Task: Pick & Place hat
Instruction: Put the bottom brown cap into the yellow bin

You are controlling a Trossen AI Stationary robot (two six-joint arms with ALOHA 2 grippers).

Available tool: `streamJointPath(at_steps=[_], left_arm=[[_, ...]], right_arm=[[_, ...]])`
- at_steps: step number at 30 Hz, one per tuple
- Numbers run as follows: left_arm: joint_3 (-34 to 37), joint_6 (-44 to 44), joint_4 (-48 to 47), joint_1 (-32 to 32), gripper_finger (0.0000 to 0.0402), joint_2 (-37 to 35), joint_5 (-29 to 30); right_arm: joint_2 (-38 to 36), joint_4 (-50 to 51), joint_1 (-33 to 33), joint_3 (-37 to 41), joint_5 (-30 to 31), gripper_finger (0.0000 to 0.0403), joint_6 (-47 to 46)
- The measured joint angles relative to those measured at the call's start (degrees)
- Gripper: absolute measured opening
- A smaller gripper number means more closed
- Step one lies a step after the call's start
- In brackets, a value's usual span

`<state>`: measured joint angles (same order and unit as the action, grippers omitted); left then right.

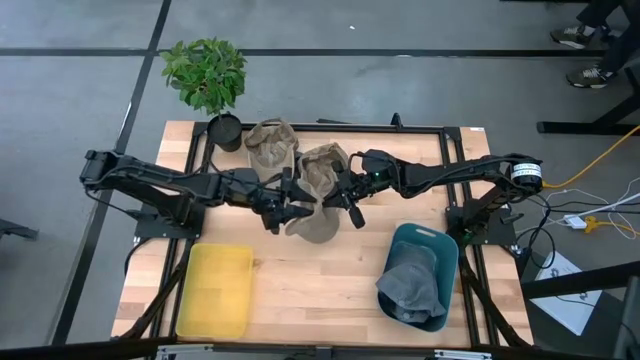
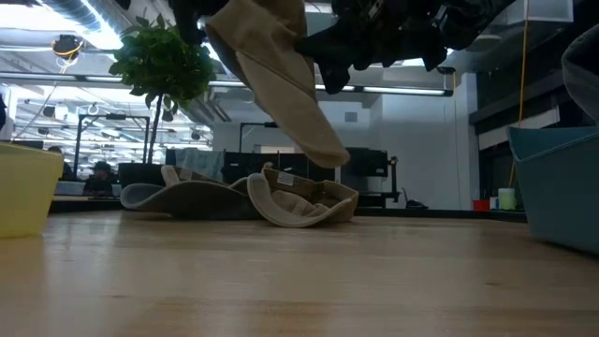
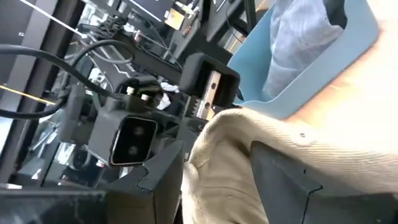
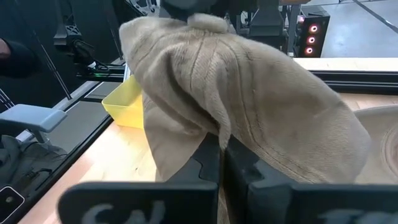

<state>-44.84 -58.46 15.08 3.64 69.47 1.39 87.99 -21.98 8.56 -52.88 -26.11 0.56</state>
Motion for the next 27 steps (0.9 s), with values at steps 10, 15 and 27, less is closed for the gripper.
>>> streamJointPath(at_steps=[10,15,27], left_arm=[[0.0,-2.9,0.2,-0.1,0.0134,1.3,0.0],[0.0,-2.9,0.2,-0.1,0.0087,1.3,0.1],[0.0,-2.8,0.6,0.0,0.0007,1.3,2.9]], right_arm=[[0.0,0.1,0.0,0.0,0.0,0.0004,-0.1],[0.0,0.2,0.0,0.0,0.0,0.0004,-0.1],[0.0,0.7,0.0,0.0,0.0,0.0011,-0.1]])
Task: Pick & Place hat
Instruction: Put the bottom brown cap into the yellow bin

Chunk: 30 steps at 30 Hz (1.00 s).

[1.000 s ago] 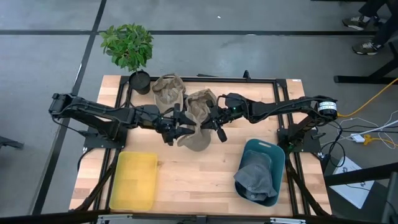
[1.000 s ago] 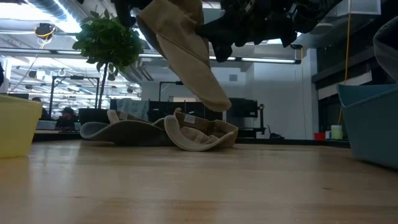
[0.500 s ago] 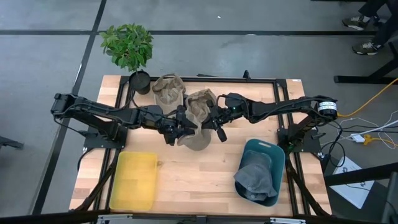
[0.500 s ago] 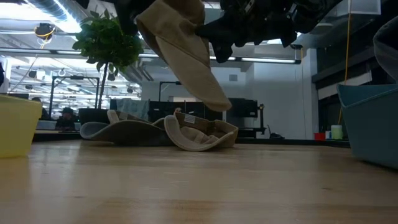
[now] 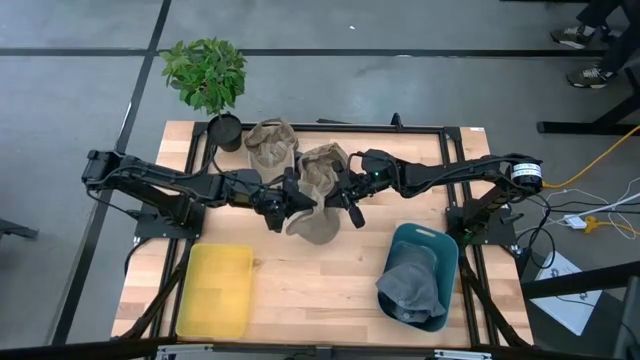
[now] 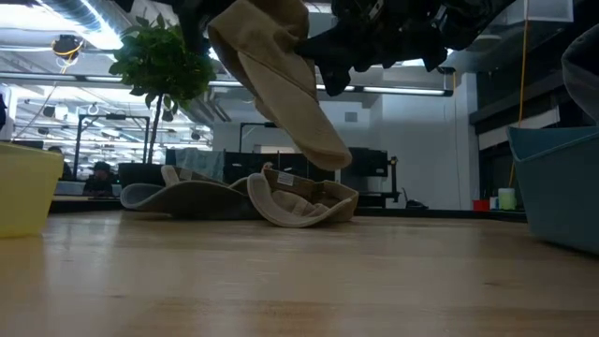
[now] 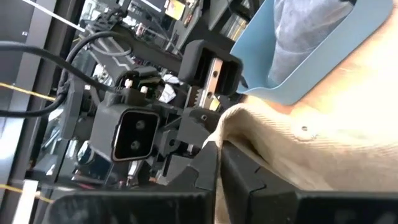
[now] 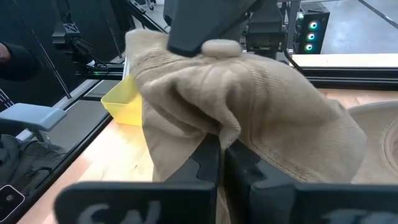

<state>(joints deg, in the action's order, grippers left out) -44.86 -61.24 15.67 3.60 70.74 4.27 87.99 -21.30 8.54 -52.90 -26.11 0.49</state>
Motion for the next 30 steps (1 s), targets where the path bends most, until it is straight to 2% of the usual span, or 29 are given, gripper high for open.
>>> streamJointPath(at_steps=[11,19,25,30], left_arm=[[0.0,3.6,-0.8,2.0,0.0004,-1.7,4.5],[0.0,4.9,-5.4,5.8,0.0003,-5.5,11.4],[0.0,9.2,-9.9,9.3,0.0003,-11.8,11.5],[1.7,11.5,-12.1,11.5,0.0003,-17.7,9.1]], right_arm=[[0.0,0.0,0.0,0.0,0.0,0.0061,-0.5],[0.0,0.0,0.0,0.0,0.0,0.0138,-1.8],[0.0,-0.3,0.0,0.0,0.0,0.0198,-1.6],[0.0,-0.7,-0.2,0.0,0.0,0.0228,-1.6]])
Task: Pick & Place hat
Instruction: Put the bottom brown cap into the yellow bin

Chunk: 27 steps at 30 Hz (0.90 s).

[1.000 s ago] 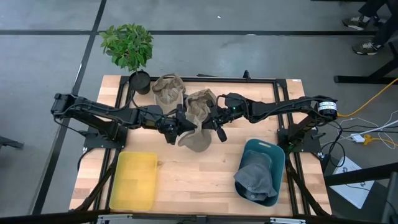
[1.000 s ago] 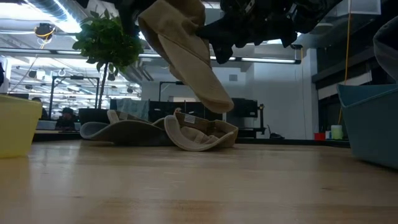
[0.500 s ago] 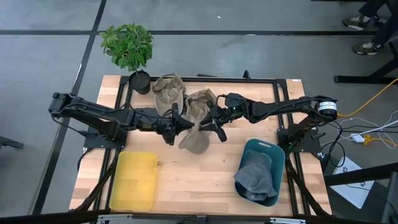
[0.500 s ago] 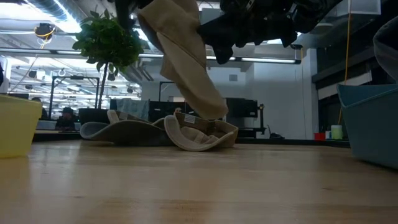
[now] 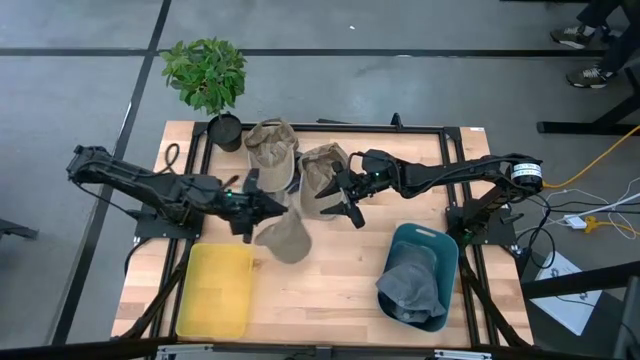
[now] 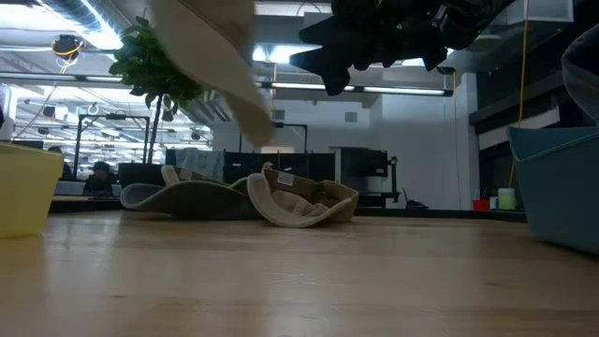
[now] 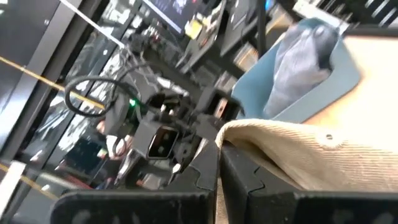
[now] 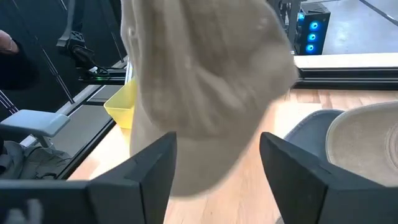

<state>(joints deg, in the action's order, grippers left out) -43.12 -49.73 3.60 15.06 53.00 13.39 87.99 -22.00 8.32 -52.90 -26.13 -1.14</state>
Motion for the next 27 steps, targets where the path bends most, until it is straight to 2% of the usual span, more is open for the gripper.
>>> streamJointPath(at_steps=[10,21,27], left_arm=[[0.6,0.5,-5.7,3.0,0.0002,-6.7,-9.7],[0.6,-0.4,-14.0,3.0,0.0002,-12.0,-22.3],[0.6,0.6,-18.8,3.0,0.0002,-15.6,-25.3]], right_arm=[[0.0,-1.0,0.0,0.0,0.0,0.0236,0.1],[0.0,-1.3,0.0,0.0,0.0,0.0236,0.0],[0.0,-1.6,0.0,0.0,0.0,0.0236,0.0]])
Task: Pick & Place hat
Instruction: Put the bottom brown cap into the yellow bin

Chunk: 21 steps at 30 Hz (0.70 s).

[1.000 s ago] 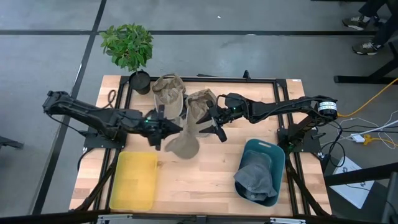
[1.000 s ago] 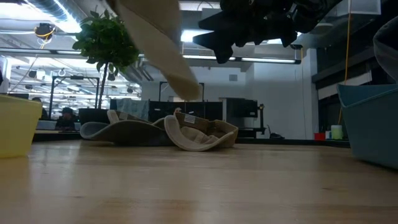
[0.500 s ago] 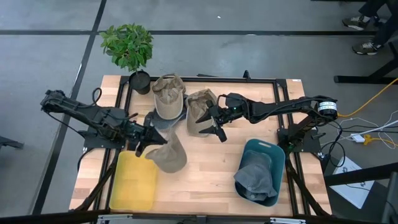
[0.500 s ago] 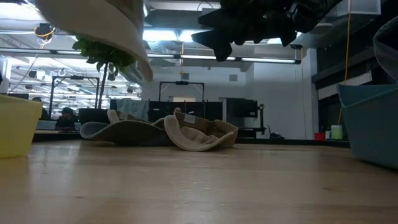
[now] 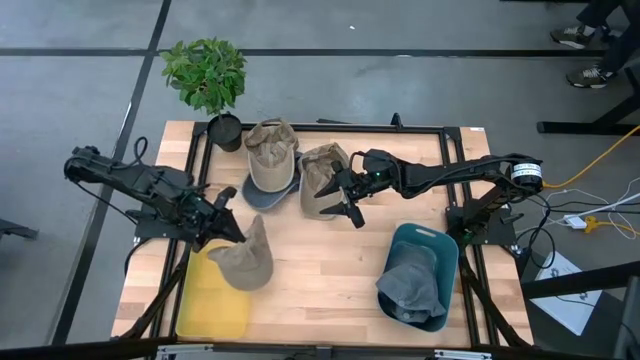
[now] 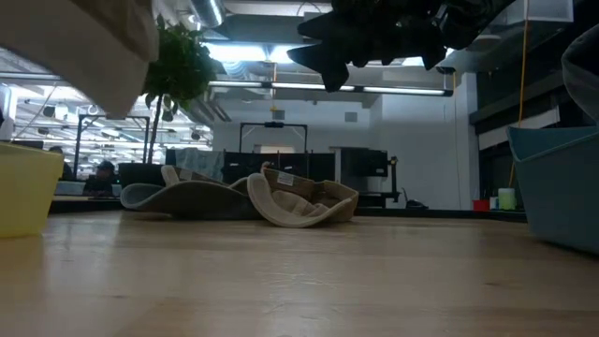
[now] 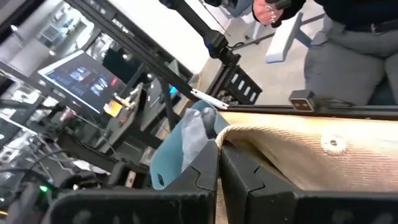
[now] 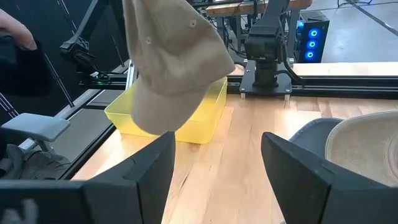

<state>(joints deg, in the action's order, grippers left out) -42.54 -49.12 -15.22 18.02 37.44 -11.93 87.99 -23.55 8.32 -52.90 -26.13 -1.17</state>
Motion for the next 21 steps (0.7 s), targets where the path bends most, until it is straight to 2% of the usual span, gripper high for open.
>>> streamJointPath(at_steps=[7,16,21], left_arm=[[0.0,4.9,-6.6,0.0,0.0002,-2.3,-1.6],[0.0,5.5,-8.2,0.0,0.0002,-5.2,-17.3],[0.0,9.4,-11.6,0.0,0.0002,-6.8,-23.0]], right_arm=[[0.0,0.0,0.0,0.0,0.0,0.0236,0.1],[0.0,-0.2,0.0,0.0,0.0,0.0236,0.1],[0.0,-0.3,0.0,0.0,0.0,0.0236,0.1]])
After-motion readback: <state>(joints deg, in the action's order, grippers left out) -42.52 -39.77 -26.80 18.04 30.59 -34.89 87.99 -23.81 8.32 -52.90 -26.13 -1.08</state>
